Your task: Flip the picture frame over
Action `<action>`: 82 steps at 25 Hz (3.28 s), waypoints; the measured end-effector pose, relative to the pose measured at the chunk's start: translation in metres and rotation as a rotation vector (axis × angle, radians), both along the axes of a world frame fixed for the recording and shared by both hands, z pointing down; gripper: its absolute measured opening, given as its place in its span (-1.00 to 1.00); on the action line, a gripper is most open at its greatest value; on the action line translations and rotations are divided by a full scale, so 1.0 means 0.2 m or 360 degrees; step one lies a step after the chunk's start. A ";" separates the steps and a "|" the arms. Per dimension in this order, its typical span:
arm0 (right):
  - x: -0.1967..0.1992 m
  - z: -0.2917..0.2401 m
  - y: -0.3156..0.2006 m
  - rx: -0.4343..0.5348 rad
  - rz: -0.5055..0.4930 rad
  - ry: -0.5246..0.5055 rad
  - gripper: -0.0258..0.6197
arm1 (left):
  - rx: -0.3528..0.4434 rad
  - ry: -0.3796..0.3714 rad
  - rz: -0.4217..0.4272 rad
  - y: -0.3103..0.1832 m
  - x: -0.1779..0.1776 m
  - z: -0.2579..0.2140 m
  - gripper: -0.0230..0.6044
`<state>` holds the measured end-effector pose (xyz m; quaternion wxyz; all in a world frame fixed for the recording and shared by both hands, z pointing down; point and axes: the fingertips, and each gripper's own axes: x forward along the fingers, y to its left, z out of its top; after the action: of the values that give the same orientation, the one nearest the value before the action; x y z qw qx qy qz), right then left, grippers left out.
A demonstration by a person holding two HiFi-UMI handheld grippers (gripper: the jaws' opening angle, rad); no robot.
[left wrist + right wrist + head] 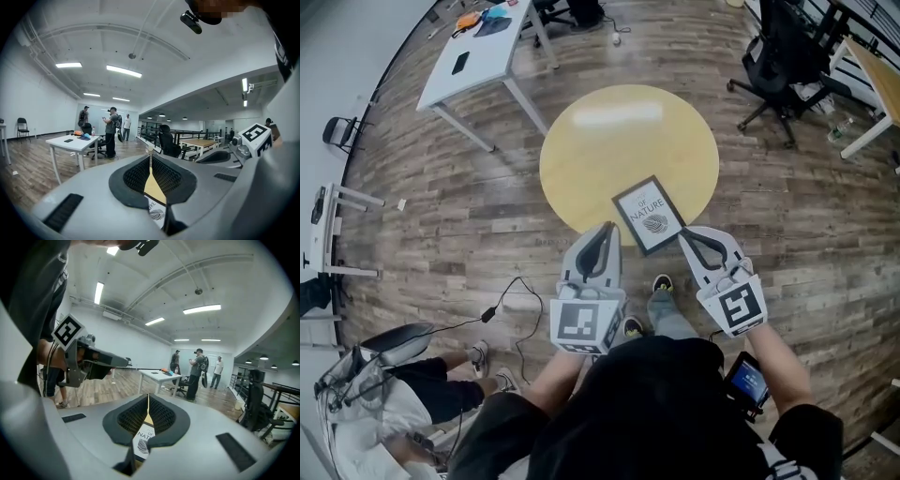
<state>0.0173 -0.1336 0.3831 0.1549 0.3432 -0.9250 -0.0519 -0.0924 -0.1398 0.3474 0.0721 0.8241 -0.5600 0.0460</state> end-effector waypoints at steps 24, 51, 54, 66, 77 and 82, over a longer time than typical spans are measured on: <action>-0.24 1.17 -0.04 -0.0329 -0.0977 0.0831 -0.83 | -0.0280 -0.0061 -0.0164 -0.56 -0.07 0.31 -0.81; -0.36 1.65 -0.06 0.0384 -0.0820 0.1491 -0.33 | -0.0384 0.0010 -0.0041 -0.58 -0.19 0.48 -0.82; -0.37 1.62 -0.07 0.0388 -0.0837 0.1464 -0.36 | -0.0378 0.0021 -0.0040 -0.58 -0.19 0.47 -0.82; -0.50 1.17 -0.20 0.0411 -0.0709 0.1143 -0.60 | -0.0285 -0.0002 0.0010 -0.57 -0.17 0.37 -0.82; -0.59 0.75 -0.40 0.0237 -0.0501 0.0720 -0.67 | -0.0178 -0.0032 0.0006 -0.58 -0.18 0.22 -0.82; -0.57 0.54 -0.56 -0.0149 -0.0252 0.0217 -0.67 | -0.0129 -0.0035 0.0019 -0.56 -0.17 0.17 -0.82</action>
<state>-0.0962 -0.2460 0.4902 0.2286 0.2572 -0.9379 -0.0439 -0.1270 -0.2524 0.3811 0.0990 0.8233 -0.5534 0.0784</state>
